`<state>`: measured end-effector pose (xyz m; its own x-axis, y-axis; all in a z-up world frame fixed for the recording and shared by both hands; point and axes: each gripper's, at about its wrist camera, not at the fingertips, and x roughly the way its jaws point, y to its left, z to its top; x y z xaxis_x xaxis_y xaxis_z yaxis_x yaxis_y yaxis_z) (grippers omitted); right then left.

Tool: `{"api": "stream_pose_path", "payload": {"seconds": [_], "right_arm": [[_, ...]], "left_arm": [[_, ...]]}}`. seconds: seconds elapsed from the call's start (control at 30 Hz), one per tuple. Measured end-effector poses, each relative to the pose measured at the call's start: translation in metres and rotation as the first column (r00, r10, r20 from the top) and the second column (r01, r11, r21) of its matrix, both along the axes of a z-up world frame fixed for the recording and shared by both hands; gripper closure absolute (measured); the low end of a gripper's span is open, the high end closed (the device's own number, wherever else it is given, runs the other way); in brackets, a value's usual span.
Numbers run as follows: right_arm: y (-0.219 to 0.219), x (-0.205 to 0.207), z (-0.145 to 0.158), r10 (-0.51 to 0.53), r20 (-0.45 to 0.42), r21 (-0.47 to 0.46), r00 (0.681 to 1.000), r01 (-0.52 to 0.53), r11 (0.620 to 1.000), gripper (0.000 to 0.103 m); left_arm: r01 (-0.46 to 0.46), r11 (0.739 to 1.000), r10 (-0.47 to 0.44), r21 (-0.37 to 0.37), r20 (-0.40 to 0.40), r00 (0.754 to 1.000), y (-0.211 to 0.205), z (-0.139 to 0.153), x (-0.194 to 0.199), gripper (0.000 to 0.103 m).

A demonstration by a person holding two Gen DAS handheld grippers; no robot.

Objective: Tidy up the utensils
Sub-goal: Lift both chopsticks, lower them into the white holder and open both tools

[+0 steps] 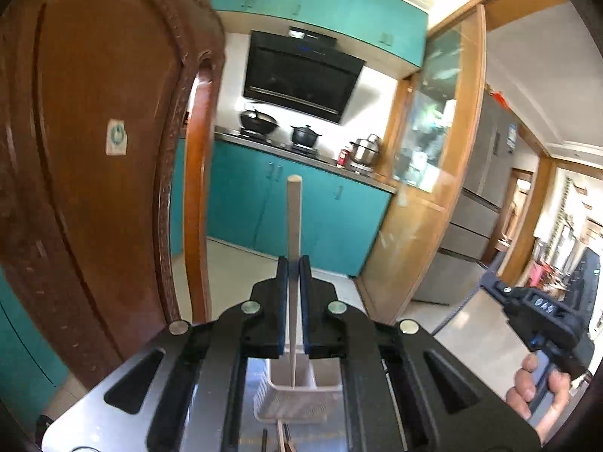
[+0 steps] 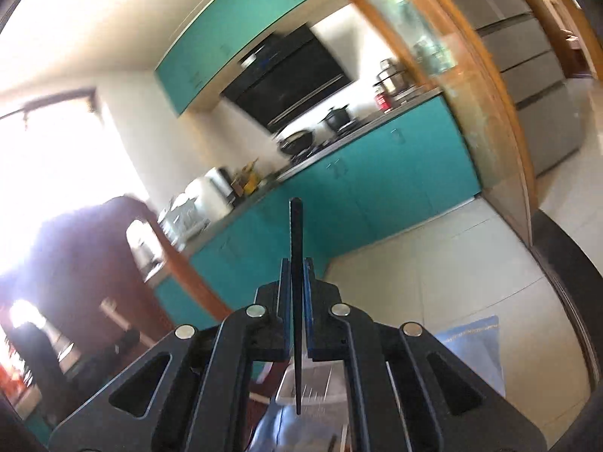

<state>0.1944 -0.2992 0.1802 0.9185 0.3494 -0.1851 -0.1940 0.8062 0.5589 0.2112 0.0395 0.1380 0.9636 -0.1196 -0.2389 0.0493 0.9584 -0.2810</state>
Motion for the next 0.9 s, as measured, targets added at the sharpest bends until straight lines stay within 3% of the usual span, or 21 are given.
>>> {"api": "stream_pose_path", "payload": {"seconds": [0.13,0.37,0.67,0.77,0.83,0.9], "right_arm": [[0.014,0.018,-0.025,-0.046,-0.042,-0.075,0.998,0.042,0.996,0.096],[0.049,0.023,-0.076,-0.011,-0.121,-0.261,0.993,-0.021,0.965,0.096],[0.047,-0.003,-0.082,0.003,-0.103,-0.295,0.995,-0.033,0.955,0.096],[0.045,-0.012,-0.079,-0.004,-0.077,-0.307,0.997,-0.019,0.951,0.088],[0.041,-0.024,-0.077,-0.014,-0.042,-0.312,0.999,0.0,0.95,0.074],[0.038,-0.037,-0.075,-0.017,0.0,-0.32,1.0,0.016,0.947,0.068]], "left_arm": [[-0.025,1.0,0.025,-0.007,-0.021,0.999,-0.005,-0.019,0.029,0.096],[-0.022,0.997,0.032,0.072,-0.139,0.99,-0.028,-0.072,0.062,0.096],[0.0,0.995,0.019,0.1,-0.191,0.981,-0.033,-0.097,0.064,0.096],[0.001,0.994,0.02,0.113,-0.19,0.982,-0.035,-0.101,0.062,0.095],[0.003,0.993,0.019,0.122,-0.186,0.982,-0.036,-0.101,0.058,0.094],[0.005,0.992,0.018,0.124,-0.178,0.984,-0.034,-0.1,0.053,0.085]]}}
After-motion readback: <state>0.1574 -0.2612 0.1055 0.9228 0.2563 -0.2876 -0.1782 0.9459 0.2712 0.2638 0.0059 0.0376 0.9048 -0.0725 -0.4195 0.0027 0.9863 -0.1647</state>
